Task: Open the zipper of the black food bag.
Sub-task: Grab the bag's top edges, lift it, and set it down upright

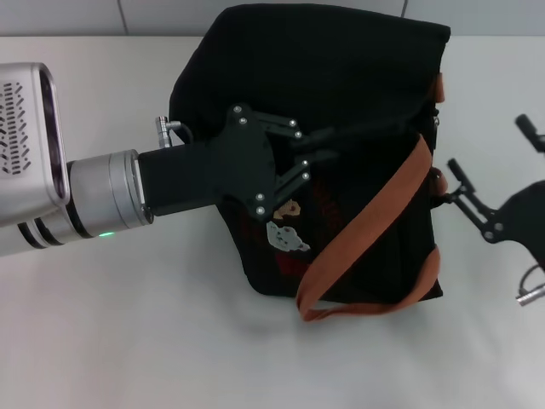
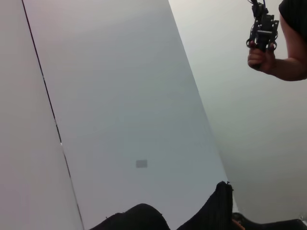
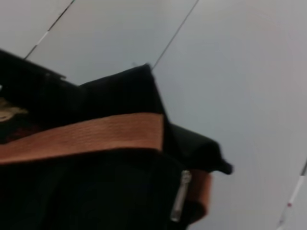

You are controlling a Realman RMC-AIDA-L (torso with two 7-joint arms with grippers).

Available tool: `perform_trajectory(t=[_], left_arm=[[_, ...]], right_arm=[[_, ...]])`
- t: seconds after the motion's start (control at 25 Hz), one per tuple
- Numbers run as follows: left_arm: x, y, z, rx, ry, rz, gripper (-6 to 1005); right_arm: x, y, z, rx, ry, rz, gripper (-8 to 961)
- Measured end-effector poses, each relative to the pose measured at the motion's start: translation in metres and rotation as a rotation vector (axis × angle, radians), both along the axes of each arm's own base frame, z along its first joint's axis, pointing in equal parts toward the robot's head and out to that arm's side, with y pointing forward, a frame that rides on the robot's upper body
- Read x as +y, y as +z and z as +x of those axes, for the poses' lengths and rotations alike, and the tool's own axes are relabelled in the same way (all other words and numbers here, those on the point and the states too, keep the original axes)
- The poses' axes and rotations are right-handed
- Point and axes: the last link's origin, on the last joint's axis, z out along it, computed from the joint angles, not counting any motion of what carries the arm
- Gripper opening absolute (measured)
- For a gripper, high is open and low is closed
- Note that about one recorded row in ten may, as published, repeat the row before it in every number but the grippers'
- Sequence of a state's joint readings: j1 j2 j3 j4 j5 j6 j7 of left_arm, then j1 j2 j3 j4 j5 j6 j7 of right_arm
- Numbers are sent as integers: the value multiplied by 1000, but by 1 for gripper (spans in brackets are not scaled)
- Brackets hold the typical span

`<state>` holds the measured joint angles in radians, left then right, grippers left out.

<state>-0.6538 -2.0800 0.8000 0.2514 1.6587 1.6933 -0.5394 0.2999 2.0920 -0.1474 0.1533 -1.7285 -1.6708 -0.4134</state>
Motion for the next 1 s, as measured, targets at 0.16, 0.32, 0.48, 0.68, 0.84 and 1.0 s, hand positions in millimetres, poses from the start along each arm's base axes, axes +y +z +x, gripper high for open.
perform_trajectory(t=[0.16,0.32,0.48,0.68,0.84,1.0], left_arm=[[-1,0,-2,0,8,0,97],[-1,0,-2,-1,9,-1,97],[-2,-1,-2,-3,6,-5,98],[-4,-2,-2,-6,10,-14,98],[-4,-3,-1,-6,9,-18,98],[-5,-4,-1,-9,13,-26,98]], right_arm=[[6,-6,-8,-17,42,-39,767],[8,-8,-12,-18,60,-50,766],[11,-11,-18,-10,79,-60,766],[13,-13,-22,-4,90,-65,765],[13,-13,-23,4,90,-65,764],[14,-14,-25,11,96,-67,763]])
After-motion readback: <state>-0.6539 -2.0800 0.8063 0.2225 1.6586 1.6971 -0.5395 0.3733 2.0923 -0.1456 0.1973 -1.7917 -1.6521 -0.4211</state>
